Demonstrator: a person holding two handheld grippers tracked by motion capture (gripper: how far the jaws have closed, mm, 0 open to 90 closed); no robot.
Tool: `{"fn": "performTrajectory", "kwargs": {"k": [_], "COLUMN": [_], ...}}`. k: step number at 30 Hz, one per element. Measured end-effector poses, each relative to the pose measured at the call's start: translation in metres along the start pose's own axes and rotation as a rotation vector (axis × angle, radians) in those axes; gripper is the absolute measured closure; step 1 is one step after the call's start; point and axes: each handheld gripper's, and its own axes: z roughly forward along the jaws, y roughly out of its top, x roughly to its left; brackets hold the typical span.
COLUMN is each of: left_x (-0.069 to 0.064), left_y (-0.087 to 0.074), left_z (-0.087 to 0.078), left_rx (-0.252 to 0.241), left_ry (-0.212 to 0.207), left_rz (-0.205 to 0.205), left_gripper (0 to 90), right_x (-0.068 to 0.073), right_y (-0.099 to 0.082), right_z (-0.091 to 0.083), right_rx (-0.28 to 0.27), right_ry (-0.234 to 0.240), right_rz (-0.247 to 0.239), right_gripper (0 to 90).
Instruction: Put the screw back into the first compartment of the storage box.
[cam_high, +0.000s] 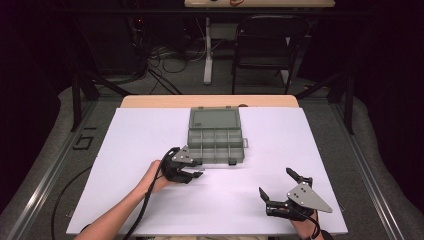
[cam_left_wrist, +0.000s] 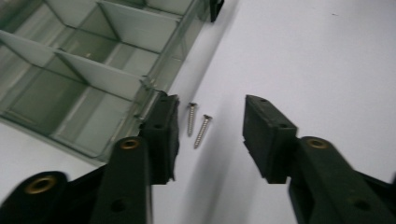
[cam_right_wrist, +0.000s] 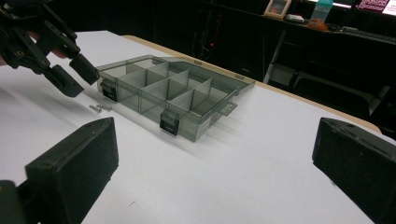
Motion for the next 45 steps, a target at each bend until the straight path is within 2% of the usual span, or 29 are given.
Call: {"fn": "performTrajectory", "kwargs": {"k": [7,14,20,25,27,28,30,35,36,37,40,45], "left_x": [0.004,0.007,0.009,0.008,0.008,0.009,0.01,0.007,0.007,0.007,0.006,0.003], "left_y": [-0.003,-0.005,-0.006,-0.006,-0.007,-0.008,-0.009,-0.009,-0.009,-0.009,-0.009,-0.007], "left_z": [0.011,0.021,0.02,0.02,0.022,0.023,0.022,0.022,0.022,0.022,0.021,0.014], "left_rx": [0.022,0.038,0.042,0.043,0.063,0.05,0.046,0.049,0.049,0.044,0.051,0.038], "left_ry": [-0.031,-0.023,-0.033,-0.019,-0.013,-0.019,-0.028,-0.022,-0.022,-0.024,-0.042,-0.041], "left_rz": [-0.016,-0.017,-0.014,-0.003,0.002,-0.017,-0.023,-0.009,-0.01,-0.015,-0.011,0.001], "left_gripper": [76.0,78.6,83.0,82.7,81.7,81.9,83.2,86.9,87.1,87.2,87.5,87.5], "right_x": [0.001,0.001,0.001,0.001,0.001,0.001,0.0,0.001,0.0,0.0,0.0,0.0], "right_y": [0.0,0.0,-0.001,0.0,0.0,-0.001,-0.001,-0.001,0.0,-0.001,-0.001,-0.001], "right_z": [0.0,0.001,0.001,0.001,0.001,0.001,0.001,0.001,0.0,0.001,0.001,0.001], "right_rx": [0.004,0.003,0.007,0.007,0.009,0.007,0.006,0.01,0.028,0.009,0.009,0.013], "right_ry": [0.009,0.008,0.008,0.007,0.005,0.003,0.002,0.003,-0.002,0.003,0.002,0.004], "right_rz": [-0.008,-0.005,-0.006,-0.008,-0.008,-0.003,0.0,-0.005,-0.008,-0.004,-0.004,-0.007], "right_gripper": [0.0,0.0,0.0,0.0,0.0,0.0,0.0,0.0,0.0,0.0,0.0,0.0]}}
